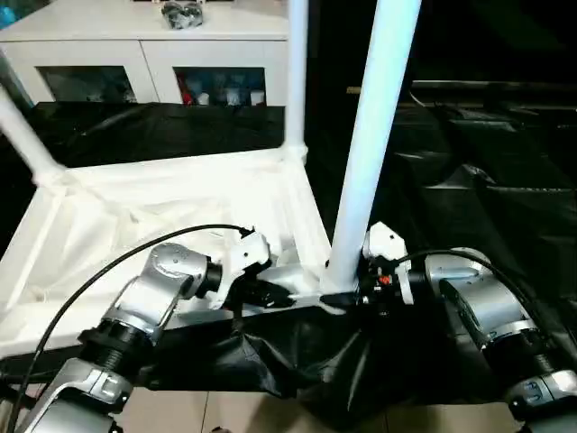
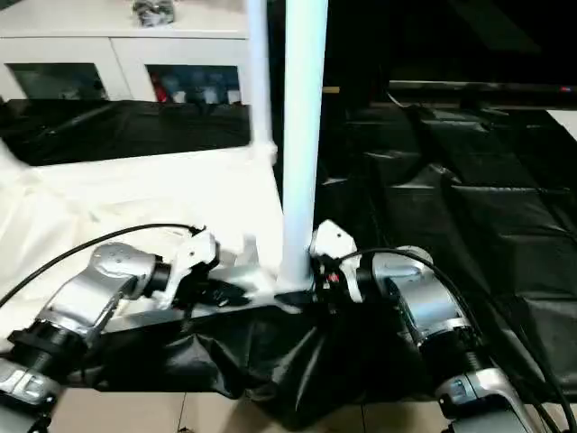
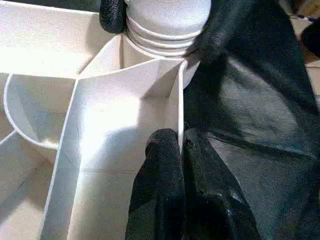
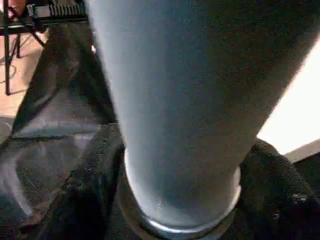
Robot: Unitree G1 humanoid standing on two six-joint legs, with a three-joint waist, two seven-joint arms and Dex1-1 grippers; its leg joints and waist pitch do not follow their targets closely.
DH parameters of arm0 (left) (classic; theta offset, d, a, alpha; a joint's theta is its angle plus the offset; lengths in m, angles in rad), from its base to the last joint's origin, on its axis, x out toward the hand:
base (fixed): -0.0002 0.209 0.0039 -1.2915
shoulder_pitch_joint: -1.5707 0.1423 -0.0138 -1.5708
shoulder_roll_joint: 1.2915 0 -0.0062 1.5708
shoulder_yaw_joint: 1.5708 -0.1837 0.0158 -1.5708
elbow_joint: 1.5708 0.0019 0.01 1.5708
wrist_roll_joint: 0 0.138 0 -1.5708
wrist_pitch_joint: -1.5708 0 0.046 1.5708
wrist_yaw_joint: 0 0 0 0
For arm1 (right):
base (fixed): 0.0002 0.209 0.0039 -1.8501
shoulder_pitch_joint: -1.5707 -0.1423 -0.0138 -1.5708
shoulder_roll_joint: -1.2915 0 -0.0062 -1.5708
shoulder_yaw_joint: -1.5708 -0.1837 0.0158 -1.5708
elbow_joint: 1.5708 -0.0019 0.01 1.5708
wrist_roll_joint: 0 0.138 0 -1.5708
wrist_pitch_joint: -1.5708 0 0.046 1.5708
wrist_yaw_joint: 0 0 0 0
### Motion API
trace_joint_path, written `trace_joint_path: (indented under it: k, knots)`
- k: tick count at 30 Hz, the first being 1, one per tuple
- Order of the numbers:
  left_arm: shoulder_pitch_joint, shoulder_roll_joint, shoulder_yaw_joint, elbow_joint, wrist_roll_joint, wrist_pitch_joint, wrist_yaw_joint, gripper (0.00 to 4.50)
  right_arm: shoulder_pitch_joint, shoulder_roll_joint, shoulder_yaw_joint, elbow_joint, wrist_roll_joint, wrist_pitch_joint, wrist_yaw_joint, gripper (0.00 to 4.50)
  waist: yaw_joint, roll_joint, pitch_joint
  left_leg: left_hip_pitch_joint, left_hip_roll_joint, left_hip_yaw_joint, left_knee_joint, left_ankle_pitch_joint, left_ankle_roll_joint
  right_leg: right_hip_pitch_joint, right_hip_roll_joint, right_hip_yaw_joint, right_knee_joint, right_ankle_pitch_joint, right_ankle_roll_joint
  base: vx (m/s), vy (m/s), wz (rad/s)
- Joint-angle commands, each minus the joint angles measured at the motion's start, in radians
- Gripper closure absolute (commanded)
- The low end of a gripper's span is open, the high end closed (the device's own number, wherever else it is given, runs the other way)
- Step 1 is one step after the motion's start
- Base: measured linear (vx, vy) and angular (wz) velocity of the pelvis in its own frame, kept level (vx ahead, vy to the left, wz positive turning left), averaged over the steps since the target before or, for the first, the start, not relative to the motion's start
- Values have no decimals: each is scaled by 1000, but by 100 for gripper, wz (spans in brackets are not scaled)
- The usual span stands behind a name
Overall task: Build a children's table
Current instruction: Rotate leg to tighten
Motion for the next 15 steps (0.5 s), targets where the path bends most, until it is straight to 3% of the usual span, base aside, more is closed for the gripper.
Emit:
trace_joint_path:
  k: [1, 5, 9, 11, 13, 15]
  knots:
    - [-14, -18, -31, -42, -33, -19, -38, 450, 12, 11, 40, -36, 1, 13, 25, 146, -5, -4, -57, 9, 19, 5, -71, -223, 64, 50, -35, 34, -64, -191, -258, 0, 0, 0]
    - [-8, -1, -40, -60, -47, -11, -72, 450, 25, 17, 48, -52, 3, 23, 19, 175, -6, -4, -59, 7, 18, 5, -70, -207, 68, 52, -35, 34, -61, -166, -259, 0, 0, 0]
    - [-17, -32, -25, -37, -32, -14, -13, 450, 29, 51, 30, -50, 13, 38, -31, 180, -7, -3, -56, 9, 18, 5, -72, -226, 60, 51, -35, 35, -65, -197, -255, 0, 0, 0]
    - [-30, -60, -11, -7, -14, -22, 50, 450, 21, 88, 7, -19, 4, 29, -109, 180, -11, -4, -55, 8, 17, 6, -72, -235, 51, 48, -36, 36, -67, -214, -250, 0, 0, 0]
    - [-49, -97, 6, 26, -3, -18, 133, 450, -6, 155, -37, 58, -27, 28, -290, 180, -16, -6, -53, 8, 13, 3, -74, -262, 30, 48, -37, 35, -74, -285, -226, 0, 0, 0]
    - [-55, -110, 12, 37, 1, -10, 163, 450, -17, 175, -51, 88, -40, 25, -357, 180, -22, -7, -54, 6, 11, 0, -75, -262, 13, 49, -38, 33, -75, -319, -206, 0, 0, 0]
